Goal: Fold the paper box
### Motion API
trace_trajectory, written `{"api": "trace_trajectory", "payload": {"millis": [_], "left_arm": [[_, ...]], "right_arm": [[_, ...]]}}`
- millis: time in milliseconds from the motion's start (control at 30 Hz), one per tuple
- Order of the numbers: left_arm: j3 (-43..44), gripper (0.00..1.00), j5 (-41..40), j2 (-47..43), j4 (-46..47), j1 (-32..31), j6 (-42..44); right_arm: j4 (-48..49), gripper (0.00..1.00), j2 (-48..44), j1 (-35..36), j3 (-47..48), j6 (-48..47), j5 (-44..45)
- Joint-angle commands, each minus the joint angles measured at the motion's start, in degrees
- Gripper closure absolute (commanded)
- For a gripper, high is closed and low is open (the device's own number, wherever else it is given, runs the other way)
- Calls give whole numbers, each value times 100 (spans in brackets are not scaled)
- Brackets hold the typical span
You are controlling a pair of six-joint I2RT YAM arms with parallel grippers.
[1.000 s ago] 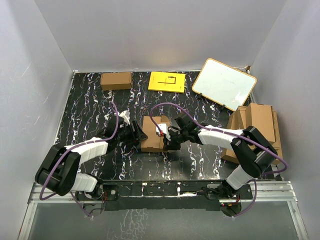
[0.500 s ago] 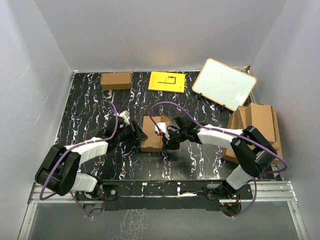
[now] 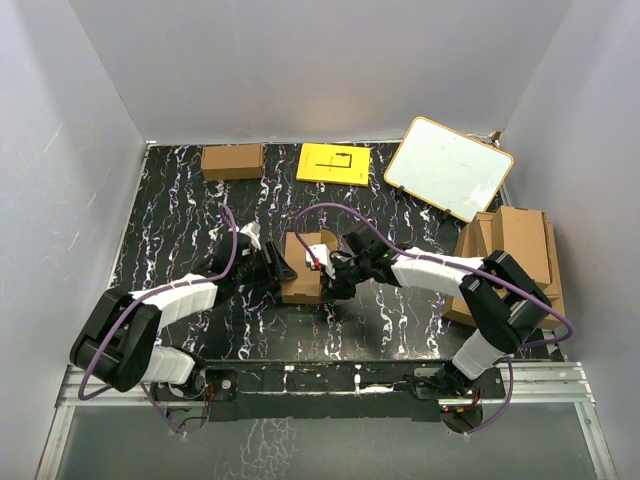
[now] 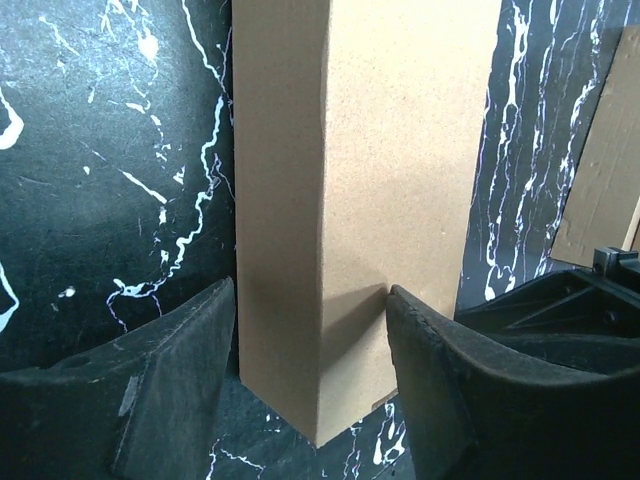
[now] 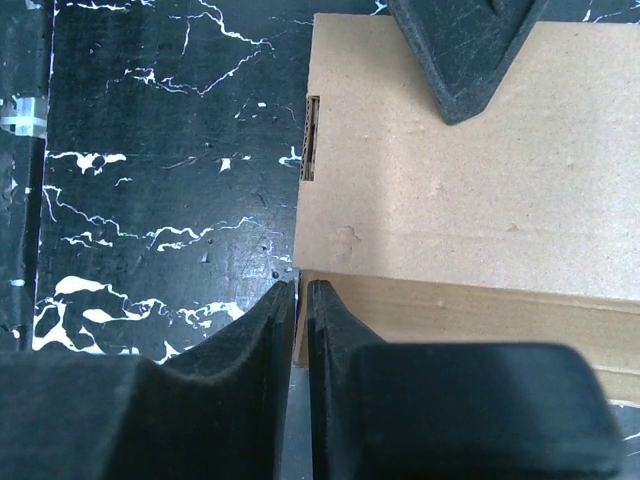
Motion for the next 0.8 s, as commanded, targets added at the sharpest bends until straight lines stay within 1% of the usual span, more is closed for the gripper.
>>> {"api": "trace_trajectory", "payload": {"millis": [0, 67, 200, 300, 433, 533, 567, 633, 700, 767], "left_arm": [[234, 39, -269, -142, -691, -53, 287], [317, 38, -355, -253, -864, -45, 395], [452, 34, -480, -464, -1132, -27, 533], [518, 34, -535, -701, -1309, -26, 585], [502, 36, -603, -1182, -1548, -26, 538], [353, 38, -537, -1661, -1673, -26, 415], [274, 41, -514, -1818, -1721, -26, 368], [54, 49, -414, -2138, -1808, -25, 243], [-100, 56, -255, -2449, -1950, -26, 146], [-206, 65, -132, -2689, -2149, -33, 81]], "right_arm": [[-87, 78, -124, -41, 297, -404, -164], [-308, 71, -208, -161, 322, -606, -322], [-763, 63, -449, -555, 386, -1021, -808], [-940, 62, -656, -931, 379, -1177, -1182], [-582, 62, -795, -1363, 346, -671, -1241], [-149, 66, -769, -1548, 426, -170, -911], [17, 72, -733, -1560, 473, 9, -698], [207, 83, -560, -1558, 662, 231, -373], [89, 88, -244, -1558, 1045, 274, -179], [-119, 91, 151, -1553, 1544, 303, -49]]}}
